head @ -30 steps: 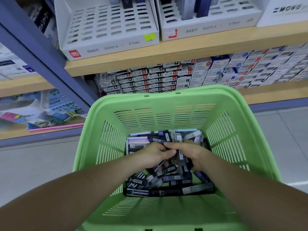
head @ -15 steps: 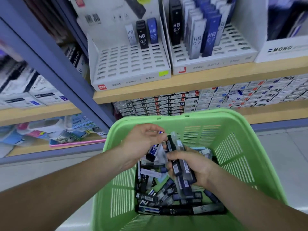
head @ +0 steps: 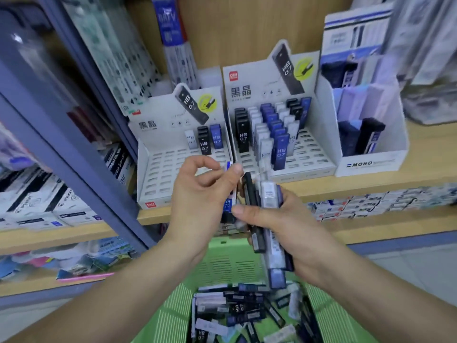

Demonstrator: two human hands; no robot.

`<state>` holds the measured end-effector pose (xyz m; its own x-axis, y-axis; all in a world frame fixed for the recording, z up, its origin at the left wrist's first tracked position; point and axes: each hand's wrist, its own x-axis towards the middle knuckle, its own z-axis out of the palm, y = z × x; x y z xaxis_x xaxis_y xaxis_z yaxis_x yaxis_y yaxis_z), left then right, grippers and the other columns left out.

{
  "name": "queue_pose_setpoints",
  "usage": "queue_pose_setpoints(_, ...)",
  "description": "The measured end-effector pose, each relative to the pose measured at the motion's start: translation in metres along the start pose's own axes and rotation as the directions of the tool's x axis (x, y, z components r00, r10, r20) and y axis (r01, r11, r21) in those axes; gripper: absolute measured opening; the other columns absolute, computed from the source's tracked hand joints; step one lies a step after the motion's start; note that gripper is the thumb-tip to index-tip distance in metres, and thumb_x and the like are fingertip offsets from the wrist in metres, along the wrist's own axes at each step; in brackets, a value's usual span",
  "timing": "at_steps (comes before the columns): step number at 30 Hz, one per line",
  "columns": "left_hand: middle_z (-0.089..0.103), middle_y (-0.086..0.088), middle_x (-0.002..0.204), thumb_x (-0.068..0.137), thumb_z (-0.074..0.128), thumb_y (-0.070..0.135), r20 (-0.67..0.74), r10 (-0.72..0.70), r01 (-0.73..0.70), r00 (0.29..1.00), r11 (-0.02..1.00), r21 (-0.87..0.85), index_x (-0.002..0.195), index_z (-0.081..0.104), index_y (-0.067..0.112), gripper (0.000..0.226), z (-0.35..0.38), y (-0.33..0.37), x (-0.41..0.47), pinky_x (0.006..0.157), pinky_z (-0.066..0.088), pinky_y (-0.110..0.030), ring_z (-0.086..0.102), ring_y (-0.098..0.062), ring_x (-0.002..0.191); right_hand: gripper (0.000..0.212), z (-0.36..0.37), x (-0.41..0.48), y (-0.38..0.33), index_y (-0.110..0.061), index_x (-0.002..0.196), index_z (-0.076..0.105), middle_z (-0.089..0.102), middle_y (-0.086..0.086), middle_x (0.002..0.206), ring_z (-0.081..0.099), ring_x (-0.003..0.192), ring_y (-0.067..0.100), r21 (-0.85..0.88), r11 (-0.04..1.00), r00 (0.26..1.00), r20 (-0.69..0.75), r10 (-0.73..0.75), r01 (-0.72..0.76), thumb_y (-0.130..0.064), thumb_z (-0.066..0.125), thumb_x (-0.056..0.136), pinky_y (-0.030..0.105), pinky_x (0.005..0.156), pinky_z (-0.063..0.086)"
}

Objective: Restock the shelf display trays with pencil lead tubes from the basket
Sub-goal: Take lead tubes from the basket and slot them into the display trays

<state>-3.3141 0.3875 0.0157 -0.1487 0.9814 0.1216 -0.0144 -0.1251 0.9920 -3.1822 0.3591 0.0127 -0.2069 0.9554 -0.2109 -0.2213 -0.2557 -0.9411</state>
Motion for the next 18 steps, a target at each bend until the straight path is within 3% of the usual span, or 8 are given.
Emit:
queue_pose_setpoints(3, 0.056, -0.004, 0.062, 0.075, 0.074, 0.030, 0.017, 0.070, -0.070, 0.997, 0.998, 0.001, 0.080, 0.057, 0.011, 0.026, 0.028, 0.018, 0.009, 0.057, 0.042, -0.017, 0.048, -0.009, 0.059, 0.016, -0.012, 0.000, -0.025, -0.011, 0.082, 0.067, 0.070, 0.002, 0.064, 0.065, 0.058, 0.011, 0.021, 0.993, 0.991, -0.059, -0.117, 0.118, 0.000, 0.077, 0.076, 0.018, 0.055, 0.050)
queue_pose_setpoints(6, 0.066, 0.003, 0.071, 0.084, 0.070, 0.020, 0.108, 0.083, -0.086, 0.991, 0.996, 0.024, 0.088, 0.068, 0.017, 0.006, 0.056, 0.030, 0.017, 0.058, 0.044, -0.021, 0.055, -0.007, 0.065, 0.015, -0.031, 0.001, -0.045, -0.009, 0.085, 0.069, 0.070, 0.004, 0.066, 0.063, 0.056, 0.013, 0.090, 0.976, 0.970, -0.164, -0.180, 0.197, 0.002, 0.074, 0.077, 0.020, 0.051, 0.049)
queue_pose_setpoints(8, 0.069, 0.000, 0.076, 0.090, 0.062, 0.015, 0.191, 0.055, -0.069, 0.980, 0.995, 0.069, 0.099, 0.070, 0.024, 0.016, 0.073, 0.034, 0.019, 0.057, 0.045, -0.017, 0.061, -0.010, 0.067, 0.014, -0.046, 0.004, -0.056, -0.007, 0.089, 0.070, 0.070, 0.005, 0.067, 0.062, 0.056, 0.015, 0.114, 0.961, 0.949, -0.223, -0.223, 0.253, 0.002, 0.073, 0.078, 0.022, 0.051, 0.049)
queue_pose_setpoints(10, 0.068, -0.003, 0.071, 0.093, 0.056, 0.012, 0.240, 0.002, -0.015, 0.971, 0.999, 0.052, 0.105, 0.070, 0.023, 0.022, 0.088, 0.034, 0.021, 0.063, 0.048, -0.020, 0.061, -0.011, 0.062, 0.015, -0.060, 0.006, -0.061, -0.007, 0.090, 0.069, 0.070, 0.006, 0.068, 0.061, 0.055, 0.015, 0.140, 0.949, 0.934, -0.269, -0.237, 0.281, 0.002, 0.073, 0.078, 0.022, 0.049, 0.047)
queue_pose_setpoints(13, 0.070, -0.005, 0.080, 0.091, 0.061, 0.014, 0.181, -0.012, 0.005, 0.983, 0.999, 0.040, 0.101, 0.072, 0.024, 0.019, 0.109, 0.031, 0.027, 0.074, 0.050, -0.032, 0.060, -0.015, 0.071, 0.021, -0.074, 0.010, -0.060, -0.007, 0.094, 0.069, 0.074, 0.013, 0.079, 0.066, 0.064, 0.019, 0.152, 0.950, 0.933, -0.282, -0.222, 0.272, 0.005, 0.074, 0.077, 0.028, 0.054, 0.053)
queue_pose_setpoints(15, 0.074, -0.003, 0.091, 0.086, 0.067, 0.017, 0.133, -0.003, -0.001, 0.991, 0.999, 0.032, 0.099, 0.072, 0.023, 0.015, 0.120, 0.033, 0.034, 0.072, 0.050, -0.028, 0.064, -0.013, 0.077, 0.023, -0.080, 0.013, -0.061, -0.005, 0.094, 0.069, 0.074, 0.018, 0.087, 0.067, 0.070, 0.022, 0.169, 0.953, 0.940, -0.276, -0.199, 0.251, 0.008, 0.073, 0.076, 0.032, 0.063, 0.057)
queue_pose_setpoints(18, 0.075, 0.007, 0.087, 0.080, 0.072, 0.023, 0.143, 0.015, -0.030, 0.990, 0.994, 0.104, 0.092, 0.073, 0.023, 0.012, 0.132, 0.039, 0.046, 0.067, 0.049, -0.013, 0.069, -0.003, 0.082, 0.023, -0.096, 0.014, -0.067, -0.007, 0.092, 0.068, 0.074, 0.010, 0.082, 0.066, 0.068, 0.019, 0.117, 0.971, 0.949, -0.264, -0.171, 0.207, 0.006, 0.075, 0.074, 0.028, 0.063, 0.055)
